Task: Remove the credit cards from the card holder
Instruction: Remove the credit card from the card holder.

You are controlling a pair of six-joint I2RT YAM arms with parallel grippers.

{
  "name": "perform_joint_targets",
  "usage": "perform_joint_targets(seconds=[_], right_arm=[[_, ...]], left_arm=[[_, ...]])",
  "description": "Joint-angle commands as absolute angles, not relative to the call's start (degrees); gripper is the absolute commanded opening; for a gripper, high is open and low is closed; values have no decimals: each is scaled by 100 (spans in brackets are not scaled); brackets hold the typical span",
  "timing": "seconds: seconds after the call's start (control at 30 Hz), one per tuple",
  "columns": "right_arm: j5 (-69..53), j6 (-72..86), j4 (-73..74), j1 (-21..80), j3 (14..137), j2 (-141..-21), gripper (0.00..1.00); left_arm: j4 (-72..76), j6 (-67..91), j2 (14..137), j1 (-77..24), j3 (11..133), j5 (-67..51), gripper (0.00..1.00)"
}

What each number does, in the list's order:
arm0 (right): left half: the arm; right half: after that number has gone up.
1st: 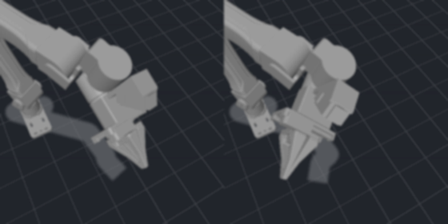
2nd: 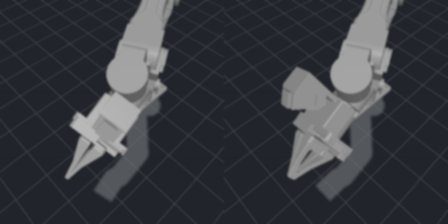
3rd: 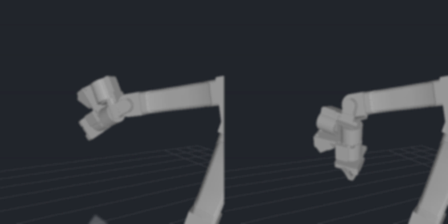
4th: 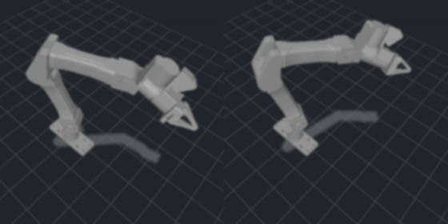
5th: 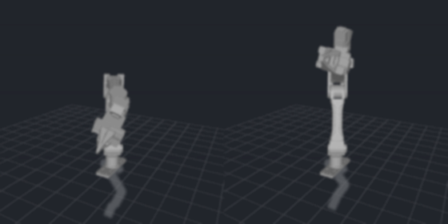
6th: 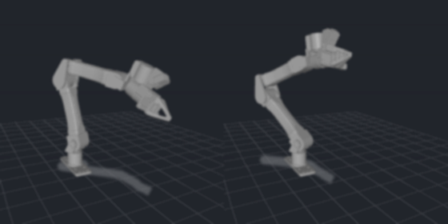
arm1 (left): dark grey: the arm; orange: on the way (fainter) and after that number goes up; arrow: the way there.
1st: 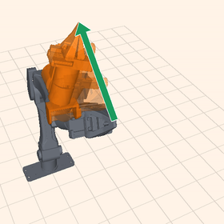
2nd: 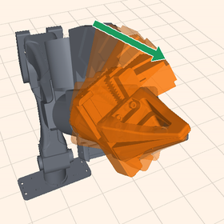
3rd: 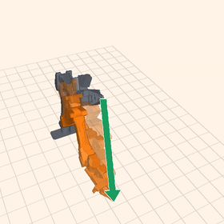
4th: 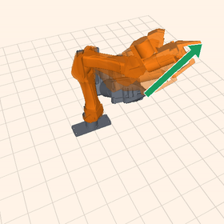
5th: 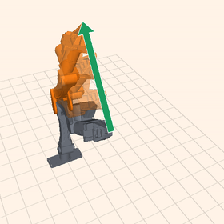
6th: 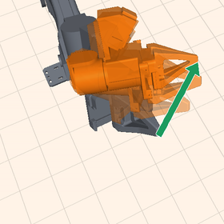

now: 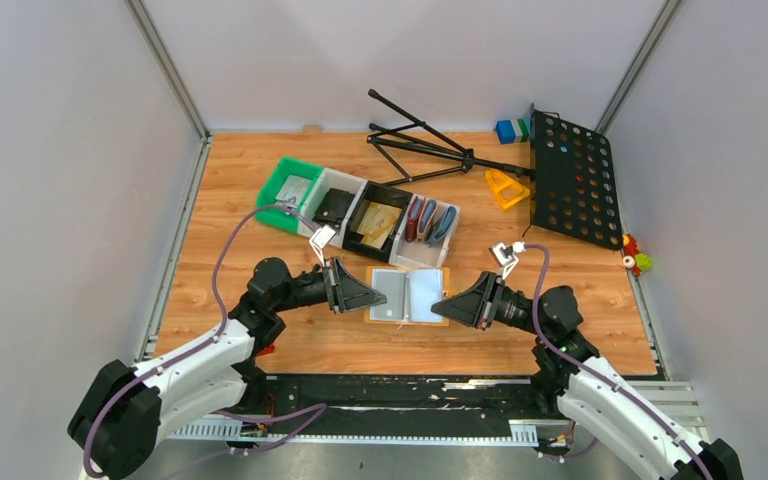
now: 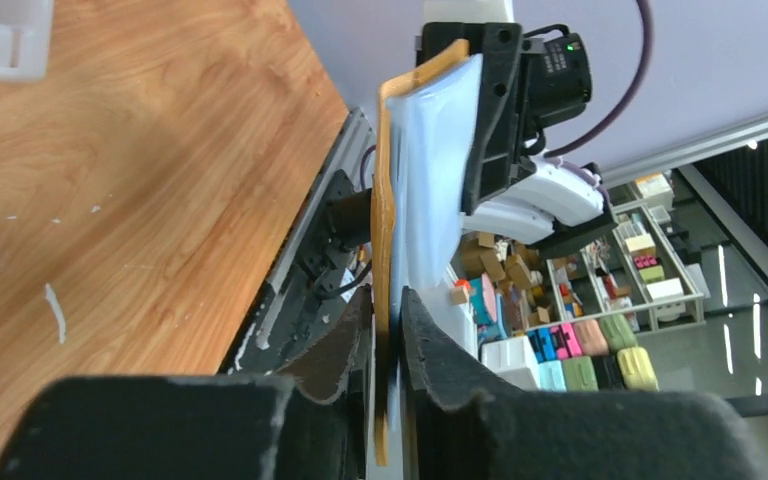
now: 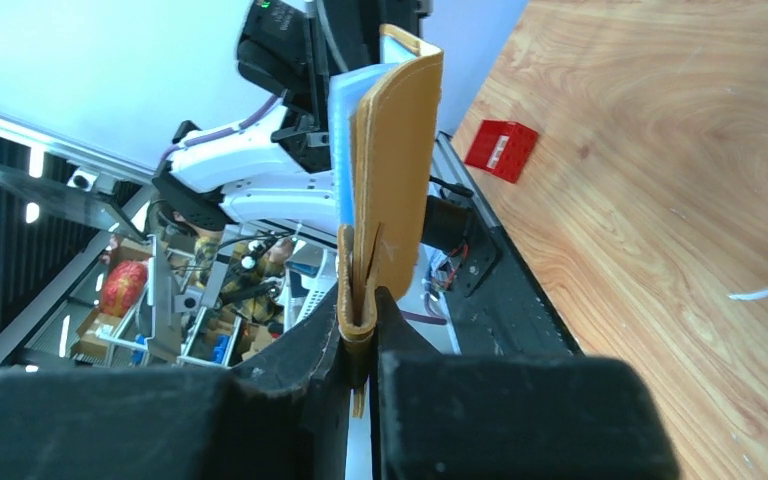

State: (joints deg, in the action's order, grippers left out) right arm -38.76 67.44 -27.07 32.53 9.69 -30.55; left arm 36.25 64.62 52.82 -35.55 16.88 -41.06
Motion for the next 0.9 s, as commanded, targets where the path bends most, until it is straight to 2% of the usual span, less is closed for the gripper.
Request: perform_joint_targets(seconds=[0.0,0.03,0.13,0.2,0.33,0.47,0.63,0.87], right_arm=[[-3716,6337,-1985,3251,1132,-2932,4],[-3684,6182,-1718,3252,1223,-2915,12],[-3431,5267,-363,3247,1794,-2856,42],[-3110,4666,681,3250,2251,-2839,48],[-2604,3760,2279,3275,3185,-3101,52],[-2001,3410,3030,3281,3634,-3167,54],[-2663,3743,2175,3308,3408,-3217,48],[-3059,4305,729,3730,2709,-3960,46]], left_arm=[[4022,6532,5145,-3571,1819,-4213,5],[3882,6454,5142,-3570,1831,-4204,0],[3320,6126,5077,-3577,1907,-4098,0],[2901,5824,4995,-3576,1964,-3869,0],[2058,5348,4843,-3602,2062,-3353,0],[2030,5276,4942,-3659,2022,-3151,0],[2006,5191,5172,-3831,2042,-2989,0],[2044,5082,5592,-4113,2010,-2783,0]])
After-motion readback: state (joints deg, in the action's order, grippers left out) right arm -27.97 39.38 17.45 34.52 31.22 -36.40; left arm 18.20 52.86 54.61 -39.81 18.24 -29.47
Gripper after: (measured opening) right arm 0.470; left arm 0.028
